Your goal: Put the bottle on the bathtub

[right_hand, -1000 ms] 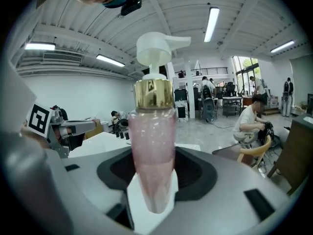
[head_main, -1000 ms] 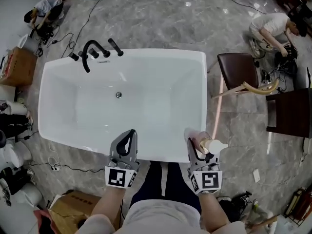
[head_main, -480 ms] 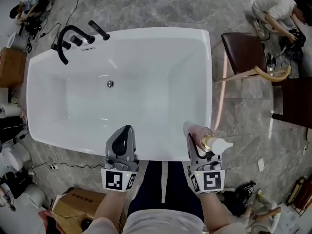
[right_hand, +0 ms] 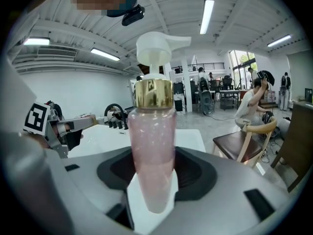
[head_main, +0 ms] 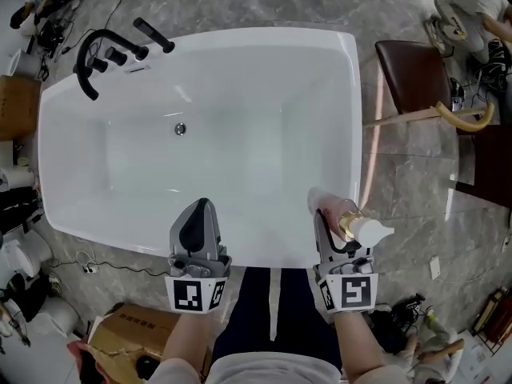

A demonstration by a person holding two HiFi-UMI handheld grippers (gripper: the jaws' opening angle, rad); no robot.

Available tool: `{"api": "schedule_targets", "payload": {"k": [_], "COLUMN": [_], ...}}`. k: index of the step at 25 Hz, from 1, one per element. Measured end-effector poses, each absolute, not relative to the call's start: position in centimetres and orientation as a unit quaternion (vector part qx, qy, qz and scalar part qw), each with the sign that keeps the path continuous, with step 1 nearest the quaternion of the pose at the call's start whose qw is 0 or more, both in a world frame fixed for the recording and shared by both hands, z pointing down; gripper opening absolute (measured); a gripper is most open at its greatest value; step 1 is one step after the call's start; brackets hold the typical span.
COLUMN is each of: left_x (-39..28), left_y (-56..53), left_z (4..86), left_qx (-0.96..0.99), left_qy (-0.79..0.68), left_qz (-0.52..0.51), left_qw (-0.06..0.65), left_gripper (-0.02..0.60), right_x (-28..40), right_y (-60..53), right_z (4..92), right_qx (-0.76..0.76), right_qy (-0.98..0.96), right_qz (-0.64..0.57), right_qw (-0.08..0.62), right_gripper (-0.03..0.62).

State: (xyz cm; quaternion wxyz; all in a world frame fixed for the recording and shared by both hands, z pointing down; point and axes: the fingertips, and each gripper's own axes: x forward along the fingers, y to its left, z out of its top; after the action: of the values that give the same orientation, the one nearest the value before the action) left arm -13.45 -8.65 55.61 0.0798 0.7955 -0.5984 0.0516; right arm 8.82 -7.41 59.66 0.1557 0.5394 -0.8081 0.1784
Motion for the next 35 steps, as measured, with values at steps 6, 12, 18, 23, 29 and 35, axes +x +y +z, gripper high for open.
{"api": "schedule_targets", "payload": {"k": [6, 12, 18, 23, 29, 35], "left_x": [-13.5, -14.6, -14.0, -13.5, -13.4, -13.9], "left_y": [-9.6, -10.2, -10.7, -10.5, -10.4, -10.4], "left_z": [56.2, 57.1, 58.0, 58.4, 59.3, 59.3], "left_qx": [0.792, 0.785, 0.788, 0.786, 0.780, 0.774], "left_qy": [-0.602, -0.608, -0.602, -0.602, -0.608, -0.614], "left_qz": [0.054, 0.061, 0.069, 0.075, 0.085, 0.092], "left_qw": [0.088, 0.102, 0.113, 0.121, 0.127, 0.125], "left_gripper": [0.009, 0.009, 0.009, 0.009, 0.009, 0.009], "right_x": [9.2, 8.8, 9.1, 9.5, 10.3, 10.4], "right_y": [-11.6, -17.7, -25.3, -31.6, -38.7, -44.2], "right_z": [60.1, 61.4, 63.3, 64.1, 64.9, 65.9], "right_qx": [0.542, 0.551, 0.562, 0.570, 0.570, 0.571], "right_qy": [-0.809, -0.807, -0.801, -0.797, -0.797, -0.797], "right_qz": [0.175, 0.160, 0.152, 0.135, 0.124, 0.131], "right_qw": [0.147, 0.142, 0.137, 0.149, 0.154, 0.148], "right_gripper": [0.218, 0.218, 0.218, 0.218, 0.218, 0.218]}}
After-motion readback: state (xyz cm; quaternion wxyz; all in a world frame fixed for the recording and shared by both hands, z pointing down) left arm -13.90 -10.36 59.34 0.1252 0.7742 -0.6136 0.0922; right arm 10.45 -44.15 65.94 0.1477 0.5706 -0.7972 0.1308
